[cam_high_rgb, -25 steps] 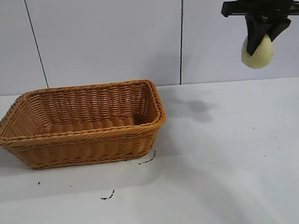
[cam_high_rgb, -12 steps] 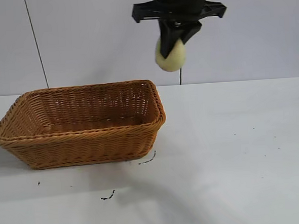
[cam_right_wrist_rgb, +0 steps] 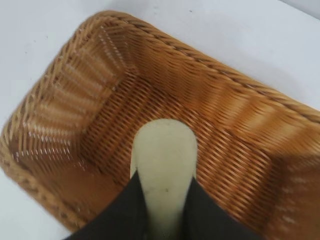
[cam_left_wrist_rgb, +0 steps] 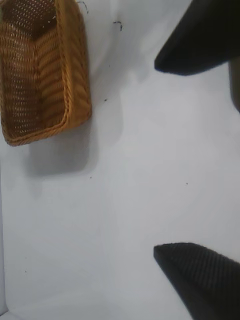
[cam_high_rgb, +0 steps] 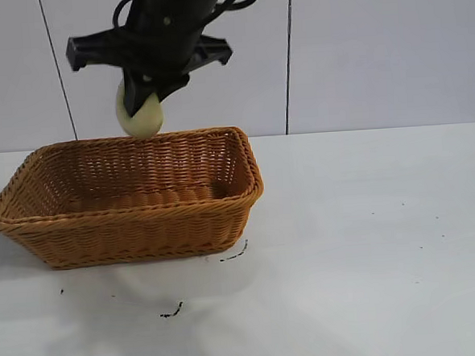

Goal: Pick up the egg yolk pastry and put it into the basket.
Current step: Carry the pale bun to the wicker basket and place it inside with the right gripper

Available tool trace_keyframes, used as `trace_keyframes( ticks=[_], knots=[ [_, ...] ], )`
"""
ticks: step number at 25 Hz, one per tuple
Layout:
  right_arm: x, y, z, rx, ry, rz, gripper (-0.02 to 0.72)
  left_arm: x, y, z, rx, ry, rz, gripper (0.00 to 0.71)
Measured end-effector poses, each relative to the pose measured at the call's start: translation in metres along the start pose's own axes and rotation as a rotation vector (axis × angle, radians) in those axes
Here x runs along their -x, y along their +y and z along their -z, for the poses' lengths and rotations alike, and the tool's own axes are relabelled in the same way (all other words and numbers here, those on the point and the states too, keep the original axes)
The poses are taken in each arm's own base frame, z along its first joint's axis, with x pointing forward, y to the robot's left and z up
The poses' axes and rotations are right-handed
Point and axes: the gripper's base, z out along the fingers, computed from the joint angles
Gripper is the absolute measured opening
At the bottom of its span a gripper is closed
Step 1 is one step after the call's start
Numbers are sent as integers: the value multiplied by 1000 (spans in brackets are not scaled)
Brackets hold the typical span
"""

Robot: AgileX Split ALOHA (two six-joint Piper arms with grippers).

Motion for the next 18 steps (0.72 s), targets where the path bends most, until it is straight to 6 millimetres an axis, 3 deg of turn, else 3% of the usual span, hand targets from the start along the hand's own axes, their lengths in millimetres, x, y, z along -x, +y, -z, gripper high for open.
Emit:
trace_keyframes(
  ticks=[5, 10, 12, 16, 18],
  knots=[
    [-27, -5, -47, -22, 43, 16, 97, 0, 0, 0, 0, 0, 0, 693],
    [-33, -8, -59, -41, 42, 46, 118, 0, 0, 0, 0, 0, 0, 693],
    [-33, -8, -59, -42, 42, 48, 190, 0, 0, 0, 0, 0, 0, 693],
    [-34, -8, -58, -45, 55, 52, 520, 0, 0, 0, 0, 0, 0, 693],
    [-33, -9, -55, -53, 64, 66, 616, 0, 0, 0, 0, 0, 0, 693]
  ],
)
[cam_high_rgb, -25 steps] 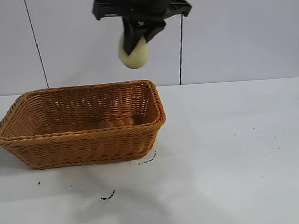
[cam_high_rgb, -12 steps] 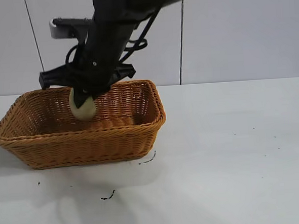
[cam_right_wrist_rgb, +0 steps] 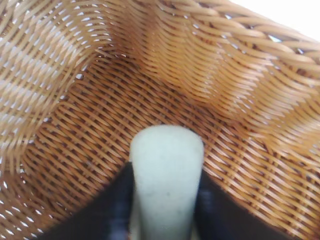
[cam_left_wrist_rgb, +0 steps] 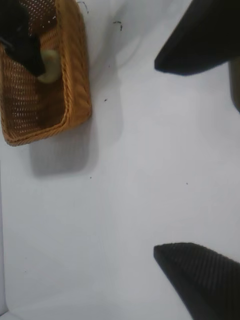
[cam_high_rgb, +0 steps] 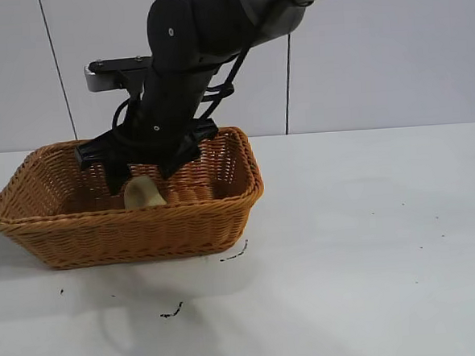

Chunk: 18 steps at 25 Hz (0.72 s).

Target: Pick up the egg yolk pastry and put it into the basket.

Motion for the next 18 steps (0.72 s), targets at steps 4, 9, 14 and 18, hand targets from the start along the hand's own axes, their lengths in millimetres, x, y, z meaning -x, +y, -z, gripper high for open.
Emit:
trace_keyframes(
  ticks=[4, 9, 14, 18],
  knots=[
    [15, 0, 28, -16, -23, 26, 657, 0, 0, 0, 0, 0, 0, 693],
    [39, -9, 89, -28, -60, -17, 665, 0, 0, 0, 0, 0, 0, 693],
    [36, -56, 117, -92, 39, -104, 665, 0, 0, 0, 0, 0, 0, 693],
    [25, -119, 126, -174, 100, -213, 665, 0, 0, 0, 0, 0, 0, 693]
  ],
)
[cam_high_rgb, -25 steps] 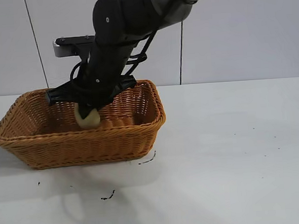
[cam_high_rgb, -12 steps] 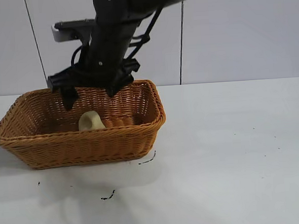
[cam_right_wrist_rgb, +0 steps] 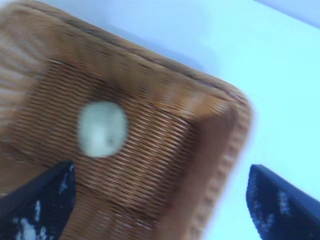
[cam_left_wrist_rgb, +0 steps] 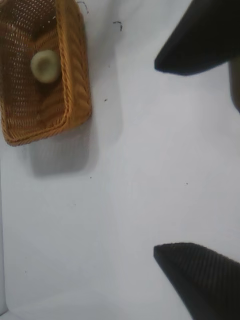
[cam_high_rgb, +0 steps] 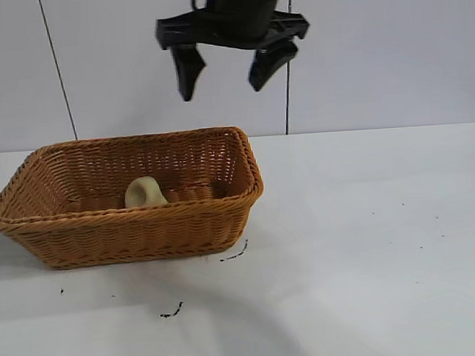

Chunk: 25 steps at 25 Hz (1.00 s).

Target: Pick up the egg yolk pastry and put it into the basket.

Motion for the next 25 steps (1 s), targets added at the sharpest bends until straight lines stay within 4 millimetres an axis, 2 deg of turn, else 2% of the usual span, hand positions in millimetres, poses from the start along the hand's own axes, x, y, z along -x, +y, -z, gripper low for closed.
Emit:
trace_keyframes(
  ticks=[4, 8, 12, 15, 18, 22, 25],
  knots=[
    [-3, -70, 2, -82, 29, -124, 664, 0, 0, 0, 0, 0, 0, 693],
    [-14, -131, 8, -148, 74, -235, 664, 0, 0, 0, 0, 0, 0, 693],
    [-29, -174, 16, -194, 126, -319, 663, 0, 0, 0, 0, 0, 0, 693],
    [-39, -189, 20, -205, 189, -358, 663, 0, 0, 0, 0, 0, 0, 693],
    [-48, -194, 23, -201, 270, -369, 663, 0, 0, 0, 0, 0, 0, 693],
    [-55, -193, 28, -194, 314, -342, 662, 0, 0, 0, 0, 0, 0, 693],
    [-63, -188, 39, -192, 327, -341, 662, 0, 0, 0, 0, 0, 0, 693]
  ],
)
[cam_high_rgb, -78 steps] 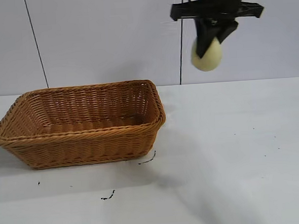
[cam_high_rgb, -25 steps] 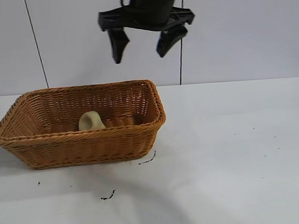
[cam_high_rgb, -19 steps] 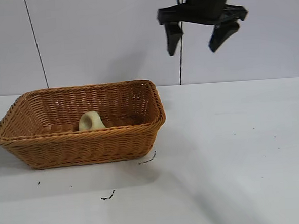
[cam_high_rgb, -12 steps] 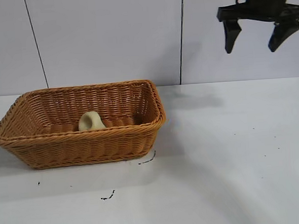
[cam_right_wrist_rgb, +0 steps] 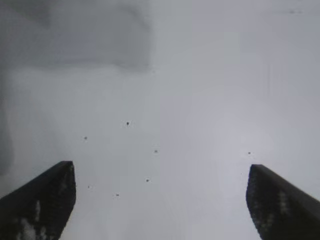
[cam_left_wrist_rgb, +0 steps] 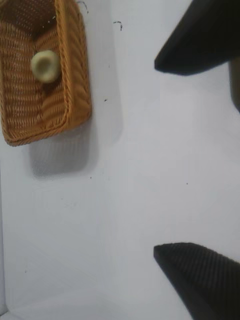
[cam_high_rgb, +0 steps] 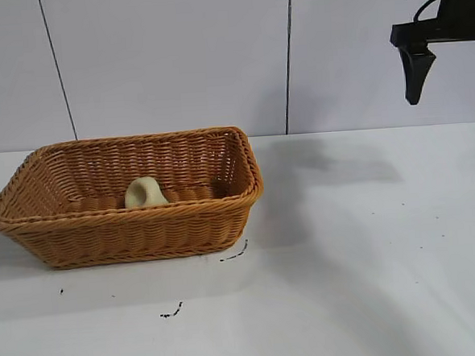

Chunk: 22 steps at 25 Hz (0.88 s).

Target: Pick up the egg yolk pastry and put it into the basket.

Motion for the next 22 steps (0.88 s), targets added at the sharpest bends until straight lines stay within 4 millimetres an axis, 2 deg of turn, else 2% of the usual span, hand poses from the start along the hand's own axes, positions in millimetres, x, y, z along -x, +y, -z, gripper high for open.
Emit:
trace_keyframes(
  ticks=[3, 6, 12, 16, 20, 22],
  knots=[
    [-20, -1, 20, 0, 1, 0, 662, 0, 0, 0, 0, 0, 0, 693],
    [-49, -2, 46, 0, -11, 8, 662, 0, 0, 0, 0, 0, 0, 693],
    [-127, -3, 104, 8, -79, 7, 662, 0, 0, 0, 0, 0, 0, 693],
    [-194, -2, 122, 38, -116, -4, 661, 0, 0, 0, 0, 0, 0, 693],
    [-261, -2, 120, 43, -169, -6, 655, 0, 0, 0, 0, 0, 0, 693],
    [-289, -3, 120, 44, -272, -7, 655, 0, 0, 0, 0, 0, 0, 693]
  ],
)
